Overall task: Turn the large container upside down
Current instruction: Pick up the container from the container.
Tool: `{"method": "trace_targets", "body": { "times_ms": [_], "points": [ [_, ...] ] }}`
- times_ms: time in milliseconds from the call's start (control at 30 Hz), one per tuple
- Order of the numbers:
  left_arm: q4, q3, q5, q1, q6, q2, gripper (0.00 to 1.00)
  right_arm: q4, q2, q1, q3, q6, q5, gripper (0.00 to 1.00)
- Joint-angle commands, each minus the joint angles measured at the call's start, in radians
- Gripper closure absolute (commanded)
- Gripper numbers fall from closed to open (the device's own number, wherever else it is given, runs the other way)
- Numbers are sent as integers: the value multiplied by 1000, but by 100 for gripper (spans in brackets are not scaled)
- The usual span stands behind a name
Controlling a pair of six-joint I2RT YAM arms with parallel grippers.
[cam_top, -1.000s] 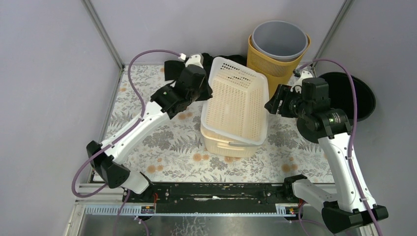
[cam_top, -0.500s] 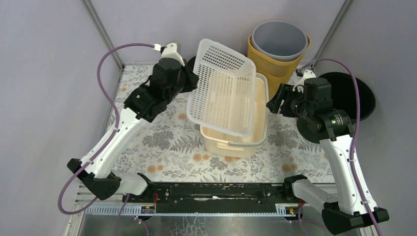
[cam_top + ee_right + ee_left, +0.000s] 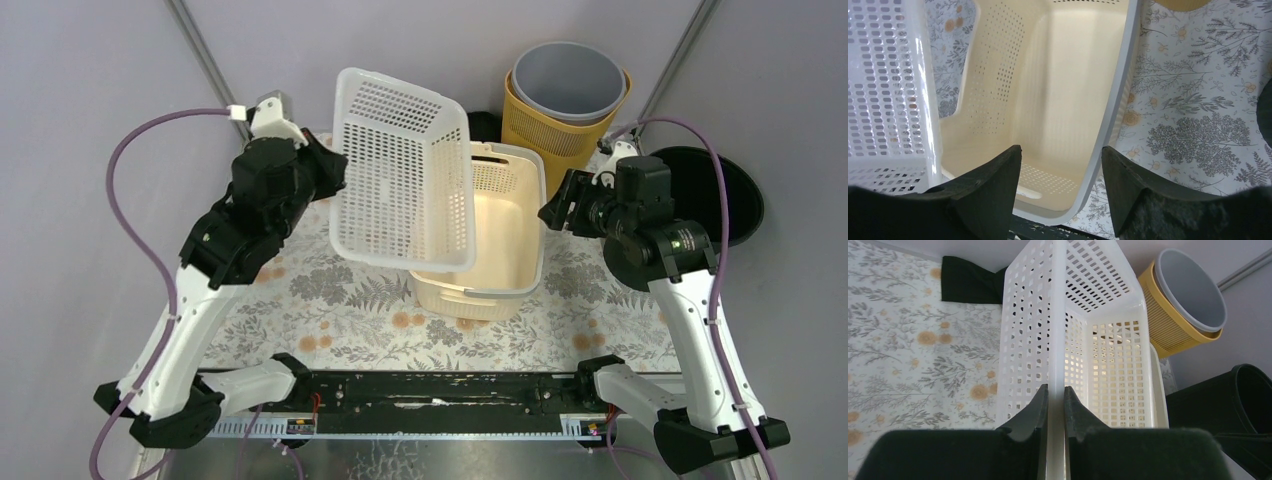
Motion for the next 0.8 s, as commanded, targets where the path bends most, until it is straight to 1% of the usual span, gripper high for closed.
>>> {"method": "trace_targets", "body": {
  "times_ms": [0, 100, 233, 400, 533, 767],
  "points": [
    [28, -46, -81, 11, -34, -89, 100, 38, 19, 5, 36, 0, -57, 33],
    [6, -99, -124, 13, -50, -146, 100, 51, 36, 5, 34, 5, -81, 34],
    [-10, -206, -174, 14, -78, -230, 100, 65, 53, 5, 33, 7, -101, 34],
    [-48, -261, -258, 14, -113, -318, 100, 85, 56, 4, 13, 13, -116, 34],
    [-76, -258, -310, 14, -118, -364, 100, 87, 60, 5, 7, 7, -119, 34],
    [-123, -233, -330, 14, -119, -362, 100, 96, 72, 5, 10, 10, -138, 34]
  ]
}}
